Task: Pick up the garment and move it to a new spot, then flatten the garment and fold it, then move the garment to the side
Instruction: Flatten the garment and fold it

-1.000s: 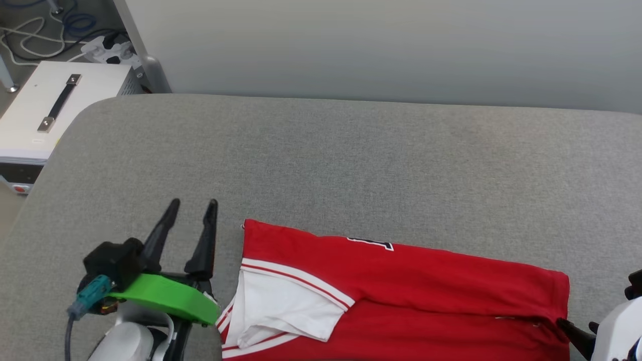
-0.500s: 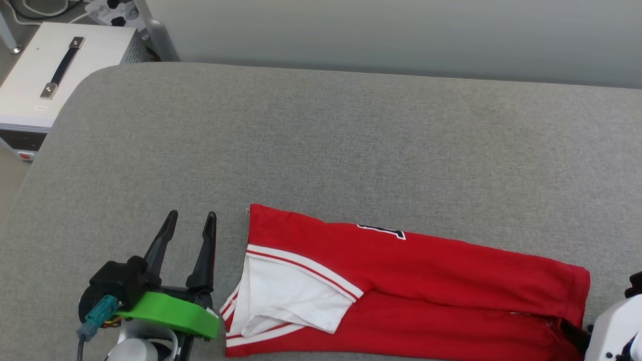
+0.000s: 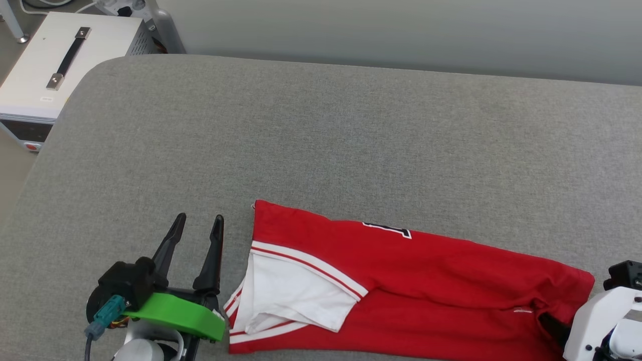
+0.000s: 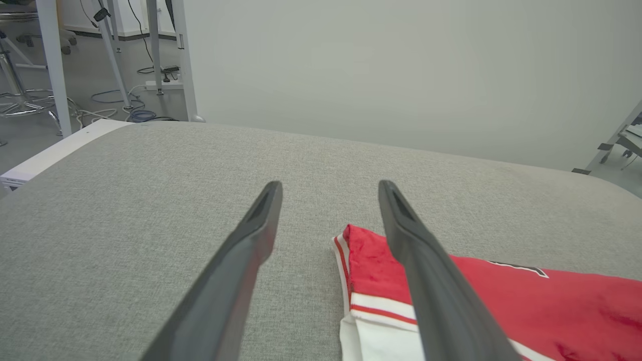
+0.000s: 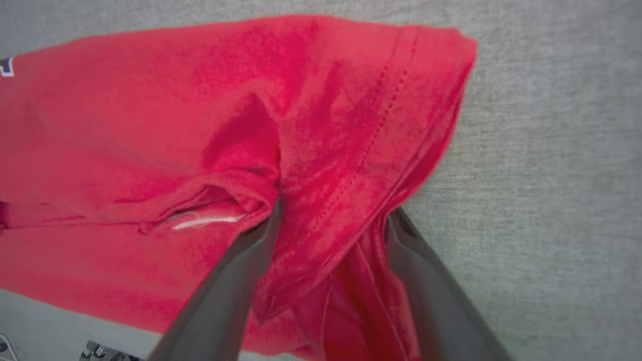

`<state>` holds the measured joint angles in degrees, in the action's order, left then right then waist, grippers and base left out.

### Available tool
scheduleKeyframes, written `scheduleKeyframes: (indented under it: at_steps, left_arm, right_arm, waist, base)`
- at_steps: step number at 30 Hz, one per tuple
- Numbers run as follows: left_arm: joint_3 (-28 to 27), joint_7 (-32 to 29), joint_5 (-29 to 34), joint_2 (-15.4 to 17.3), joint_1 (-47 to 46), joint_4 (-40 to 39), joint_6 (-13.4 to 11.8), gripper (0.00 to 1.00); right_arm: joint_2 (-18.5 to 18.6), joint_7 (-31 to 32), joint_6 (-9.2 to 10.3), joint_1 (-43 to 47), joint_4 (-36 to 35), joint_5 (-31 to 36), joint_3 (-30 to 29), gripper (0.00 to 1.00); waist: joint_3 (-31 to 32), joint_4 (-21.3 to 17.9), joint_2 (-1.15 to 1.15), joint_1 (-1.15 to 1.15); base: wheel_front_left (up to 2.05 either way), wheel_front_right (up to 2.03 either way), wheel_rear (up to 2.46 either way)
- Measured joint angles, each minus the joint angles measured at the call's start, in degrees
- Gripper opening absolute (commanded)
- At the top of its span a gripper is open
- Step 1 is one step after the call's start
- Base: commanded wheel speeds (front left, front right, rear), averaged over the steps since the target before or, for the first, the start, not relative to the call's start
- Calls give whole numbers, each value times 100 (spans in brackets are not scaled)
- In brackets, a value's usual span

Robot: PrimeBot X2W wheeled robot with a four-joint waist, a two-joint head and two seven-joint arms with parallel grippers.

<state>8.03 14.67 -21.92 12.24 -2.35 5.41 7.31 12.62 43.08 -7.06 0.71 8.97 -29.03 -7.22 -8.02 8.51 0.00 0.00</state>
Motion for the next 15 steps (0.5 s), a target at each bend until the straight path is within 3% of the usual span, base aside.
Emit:
scheduleKeyframes:
  at_steps: [1,2,3,4,5,15]
  left_arm:
    - [4,0,-19,0,-1,5,0,100]
    - [10,0,-34,0,-3,13,0,100]
    - [19,0,-40,1,-3,22,0,100]
    - [21,0,-41,1,-4,27,0,100]
    - [23,0,-41,1,-4,34,0,100]
    - [0,0,-85,11,-1,100,0,100]
  right_arm:
    - [-4,-7,0,-9,18,-2,22,100]
    - [-2,-19,-1,-22,44,-3,43,67]
    - [4,-37,-1,-30,71,-2,58,45]
    - [18,-52,-1,-34,98,2,70,7]
    - [38,-89,-1,-42,120,5,99,0]
    - [211,-461,-49,-63,328,13,79,0]
  waist:
    - [4,0,0,0]
    - [11,1,0,0]
    - [17,1,0,0]
    - [22,2,0,0]
    - [28,2,0,0]
    - [204,-44,0,0]
  base:
    - [0,0,0]
    - [0,0,0]
    - [0,0,0]
    - [0,0,0]
    - [0,0,0]
    - [0,0,0]
